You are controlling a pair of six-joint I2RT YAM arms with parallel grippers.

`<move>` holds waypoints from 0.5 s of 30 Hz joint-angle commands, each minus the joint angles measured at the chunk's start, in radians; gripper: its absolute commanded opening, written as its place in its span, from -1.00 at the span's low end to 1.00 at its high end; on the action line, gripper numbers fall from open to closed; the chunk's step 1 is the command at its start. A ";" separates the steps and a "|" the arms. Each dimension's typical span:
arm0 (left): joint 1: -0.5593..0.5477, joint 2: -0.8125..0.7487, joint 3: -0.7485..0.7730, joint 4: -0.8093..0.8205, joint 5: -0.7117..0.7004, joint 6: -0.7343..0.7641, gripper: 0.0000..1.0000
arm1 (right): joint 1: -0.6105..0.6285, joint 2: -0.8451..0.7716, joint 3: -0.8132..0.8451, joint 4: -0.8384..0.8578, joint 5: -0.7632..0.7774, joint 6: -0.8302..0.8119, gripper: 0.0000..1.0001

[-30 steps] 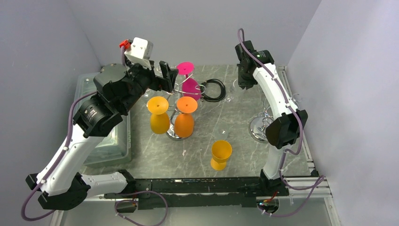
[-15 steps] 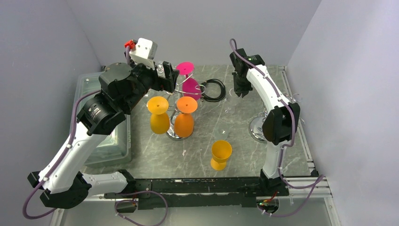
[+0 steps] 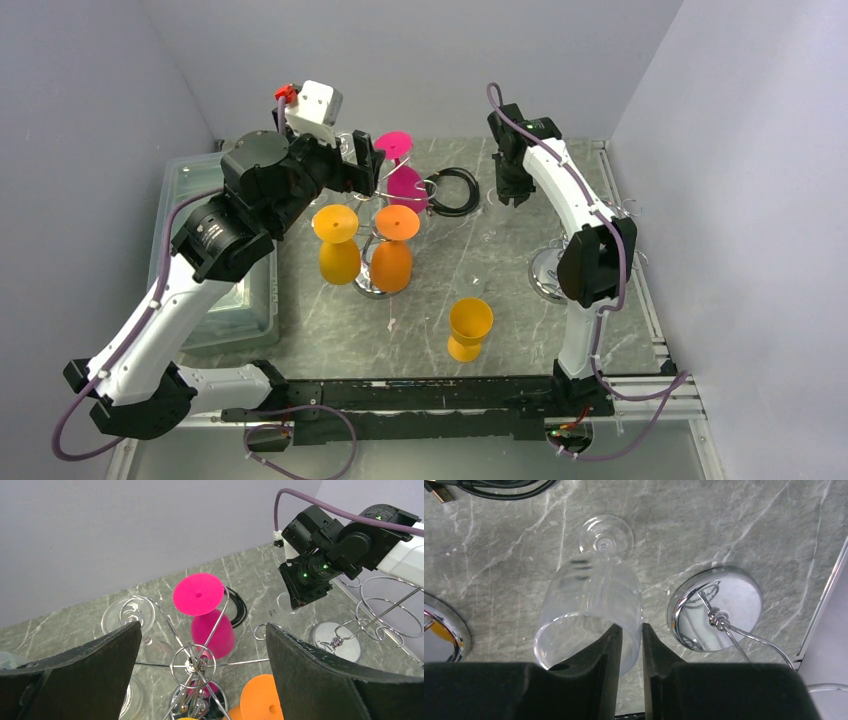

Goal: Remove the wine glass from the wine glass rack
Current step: Place the wine glass at the center of the board.

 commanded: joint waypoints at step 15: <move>0.001 0.015 0.015 0.010 -0.013 0.019 0.99 | 0.001 -0.018 0.096 0.008 0.013 0.002 -0.14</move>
